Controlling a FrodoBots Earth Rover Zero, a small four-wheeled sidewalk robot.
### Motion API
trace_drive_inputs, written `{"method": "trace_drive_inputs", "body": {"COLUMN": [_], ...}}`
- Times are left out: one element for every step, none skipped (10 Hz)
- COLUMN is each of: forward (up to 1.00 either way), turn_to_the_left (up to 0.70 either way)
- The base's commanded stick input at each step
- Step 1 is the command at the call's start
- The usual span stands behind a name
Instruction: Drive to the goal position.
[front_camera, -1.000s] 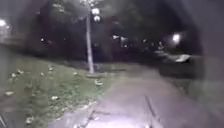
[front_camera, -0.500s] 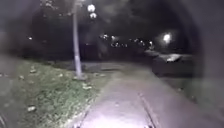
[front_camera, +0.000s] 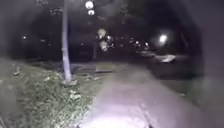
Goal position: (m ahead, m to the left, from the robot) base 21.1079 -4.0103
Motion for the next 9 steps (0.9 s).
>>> {"method": "trace_drive_inputs", "body": {"forward": [0.7,0.7,0.7,0.7,0.7,0.7,0.7,0.7,0.7], "turn_to_the_left": [0.0,0.0,0.0,0.0,0.0,-0.04,-0.13,-0.22,-0.31]}}
